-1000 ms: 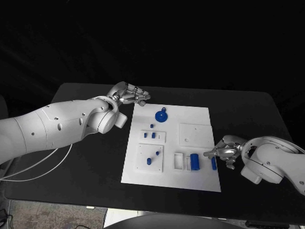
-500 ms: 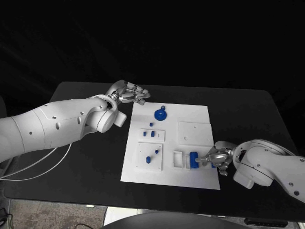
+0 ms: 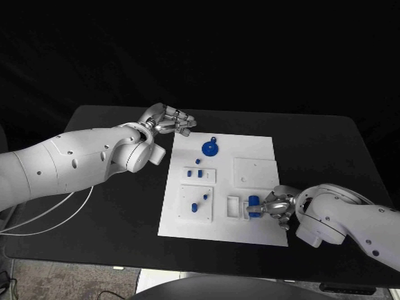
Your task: Assemble the parts on the task board
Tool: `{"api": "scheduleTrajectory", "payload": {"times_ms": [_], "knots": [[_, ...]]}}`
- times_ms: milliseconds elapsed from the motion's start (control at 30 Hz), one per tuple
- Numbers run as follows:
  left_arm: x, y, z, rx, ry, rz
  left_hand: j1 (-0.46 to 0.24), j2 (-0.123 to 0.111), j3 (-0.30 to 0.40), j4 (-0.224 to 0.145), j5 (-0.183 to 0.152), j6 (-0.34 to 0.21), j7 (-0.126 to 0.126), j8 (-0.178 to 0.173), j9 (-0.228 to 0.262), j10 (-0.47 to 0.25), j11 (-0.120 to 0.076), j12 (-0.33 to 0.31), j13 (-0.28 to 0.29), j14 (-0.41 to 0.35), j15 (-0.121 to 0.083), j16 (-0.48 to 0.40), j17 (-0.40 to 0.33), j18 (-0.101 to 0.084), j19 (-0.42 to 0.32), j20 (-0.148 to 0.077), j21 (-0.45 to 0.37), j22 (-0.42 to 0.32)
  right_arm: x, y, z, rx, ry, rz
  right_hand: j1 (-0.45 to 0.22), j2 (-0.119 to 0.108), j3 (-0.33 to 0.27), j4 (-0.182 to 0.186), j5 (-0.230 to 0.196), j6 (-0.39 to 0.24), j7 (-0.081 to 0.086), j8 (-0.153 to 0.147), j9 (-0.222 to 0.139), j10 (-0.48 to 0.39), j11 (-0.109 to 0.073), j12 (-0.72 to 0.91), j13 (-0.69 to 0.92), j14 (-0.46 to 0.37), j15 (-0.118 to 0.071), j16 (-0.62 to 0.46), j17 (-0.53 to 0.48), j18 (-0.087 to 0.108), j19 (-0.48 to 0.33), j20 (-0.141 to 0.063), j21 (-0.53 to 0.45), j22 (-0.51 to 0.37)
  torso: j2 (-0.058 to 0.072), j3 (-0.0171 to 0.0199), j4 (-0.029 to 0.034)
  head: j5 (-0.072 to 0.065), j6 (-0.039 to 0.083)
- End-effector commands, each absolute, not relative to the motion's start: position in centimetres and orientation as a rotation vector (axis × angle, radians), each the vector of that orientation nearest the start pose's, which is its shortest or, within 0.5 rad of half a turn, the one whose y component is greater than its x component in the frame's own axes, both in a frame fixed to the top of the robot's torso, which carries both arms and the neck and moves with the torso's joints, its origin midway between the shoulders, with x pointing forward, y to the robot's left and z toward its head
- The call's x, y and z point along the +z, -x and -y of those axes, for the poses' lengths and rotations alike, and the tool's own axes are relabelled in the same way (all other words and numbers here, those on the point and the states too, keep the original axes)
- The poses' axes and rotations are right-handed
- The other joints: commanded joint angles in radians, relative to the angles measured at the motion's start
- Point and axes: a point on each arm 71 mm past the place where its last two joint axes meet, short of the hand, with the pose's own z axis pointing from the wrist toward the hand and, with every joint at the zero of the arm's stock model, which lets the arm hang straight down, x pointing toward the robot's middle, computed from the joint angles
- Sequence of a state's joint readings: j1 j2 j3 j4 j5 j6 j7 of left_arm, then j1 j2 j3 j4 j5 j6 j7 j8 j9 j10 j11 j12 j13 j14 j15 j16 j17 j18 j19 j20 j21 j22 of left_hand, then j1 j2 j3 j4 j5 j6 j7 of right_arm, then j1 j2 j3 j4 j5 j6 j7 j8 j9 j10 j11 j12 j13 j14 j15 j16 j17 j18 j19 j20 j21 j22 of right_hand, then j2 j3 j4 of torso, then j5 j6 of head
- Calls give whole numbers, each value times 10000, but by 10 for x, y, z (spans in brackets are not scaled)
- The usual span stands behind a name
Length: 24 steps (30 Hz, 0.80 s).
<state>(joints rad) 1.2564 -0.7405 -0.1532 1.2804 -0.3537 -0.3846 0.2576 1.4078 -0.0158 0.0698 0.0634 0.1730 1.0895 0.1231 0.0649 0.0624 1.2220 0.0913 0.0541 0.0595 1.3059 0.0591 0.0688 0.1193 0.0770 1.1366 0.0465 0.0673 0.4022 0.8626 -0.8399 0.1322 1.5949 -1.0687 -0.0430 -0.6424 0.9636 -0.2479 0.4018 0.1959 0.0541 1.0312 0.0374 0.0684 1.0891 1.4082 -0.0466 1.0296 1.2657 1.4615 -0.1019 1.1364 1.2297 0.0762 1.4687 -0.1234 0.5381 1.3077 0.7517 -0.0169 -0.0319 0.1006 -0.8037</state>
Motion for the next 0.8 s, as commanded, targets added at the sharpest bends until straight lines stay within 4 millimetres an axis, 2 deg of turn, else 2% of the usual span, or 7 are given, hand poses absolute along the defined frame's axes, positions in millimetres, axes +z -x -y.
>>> {"api": "scheduleTrajectory", "payload": {"times_ms": [33,267,500,567,633,700,800], "knots": [[-204,-528,-230,-11548,7961,-15740,64,48,-41,14,69,-53,-16,-14,9,-46,3,49,8,-15,59,-25,12,-205,64,3,54,-24,-309,-413,203,4162,-5022,-23676,-42,-52,-34,66,-56,-116,7,-47,-167,-30,-8,-63,-10,52,-17,-69,3,-174,416,-42,-6,570,-4,-6,2,32,0],[-204,-528,-231,-11522,7985,-15764,53,50,-49,32,66,-56,-18,-13,9,-53,5,48,8,-16,60,-24,12,-206,66,6,53,-52,-311,-414,198,4065,-4660,-23474,-36,-31,24,58,-56,-145,30,-46,-437,-51,8,-91,-9,57,-2,-115,25,-168,416,-24,-45,575,0,-1,3,60,-11],[-204,-528,-232,-11511,8003,-15797,47,50,-59,52,65,-57,-19,-12,10,-59,8,47,7,-19,62,-23,13,-206,72,9,54,-90,-313,-414,196,4018,-4455,-23343,43,155,570,-73,-51,-115,39,-51,-600,-56,9,-140,-41,61,2,-143,26,-178,413,-21,-66,572,-3,-4,-12,91,-19],[-204,-528,-232,-11513,8004,-15805,41,53,-67,70,62,-62,-19,-13,9,-53,5,48,8,-19,63,-23,14,-206,76,9,53,-116,-313,-414,196,4005,-4430,-23345,-11,221,1031,-320,-41,-41,56,-56,-848,-45,29,-135,-51,65,15,-152,22,-175,414,-8,-58,579,-2,-3,-15,96,-17],[-204,-528,-232,-11516,8004,-15810,41,53,-67,70,62,-62,-19,-13,9,-53,5,48,8,-19,63,-23,14,-206,76,9,53,-116,-314,-414,196,4000,-4443,-23360,62,315,1209,-538,-10,-5,50,-59,-958,-51,14,-141,-63,69,18,-150,20,-167,412,5,-49,582,-4,-4,-12,100,-14],[-204,-528,-232,-11520,8004,-15816,41,53,-67,70,62,-62,-19,-13,9,-53,5,48,8,-19,63,-23,14,-206,76,9,53,-116,-315,-414,197,4016,-4524,-23395,-175,479,1580,-1118,179,109,2,-68,-1503,-49,-18,-119,-112,77,32,-138,8,-154,403,4,-41,588,-7,-3,-14,103,-11],[-204,-528,-231,-11522,8007,-15824,41,53,-67,70,62,-62,-19,-13,9,-53,5,48,8,-19,63,-23,14,-206,76,9,53,-116,-315,-414,198,4105,-4755,-23434,-227,642,1744,-1375,688,242,-21,-54,-1727,-49,-33,-121,-149,69,-3,-137,0,-172,405,3,-31,591,-6,1,-12,108,-6]]}}
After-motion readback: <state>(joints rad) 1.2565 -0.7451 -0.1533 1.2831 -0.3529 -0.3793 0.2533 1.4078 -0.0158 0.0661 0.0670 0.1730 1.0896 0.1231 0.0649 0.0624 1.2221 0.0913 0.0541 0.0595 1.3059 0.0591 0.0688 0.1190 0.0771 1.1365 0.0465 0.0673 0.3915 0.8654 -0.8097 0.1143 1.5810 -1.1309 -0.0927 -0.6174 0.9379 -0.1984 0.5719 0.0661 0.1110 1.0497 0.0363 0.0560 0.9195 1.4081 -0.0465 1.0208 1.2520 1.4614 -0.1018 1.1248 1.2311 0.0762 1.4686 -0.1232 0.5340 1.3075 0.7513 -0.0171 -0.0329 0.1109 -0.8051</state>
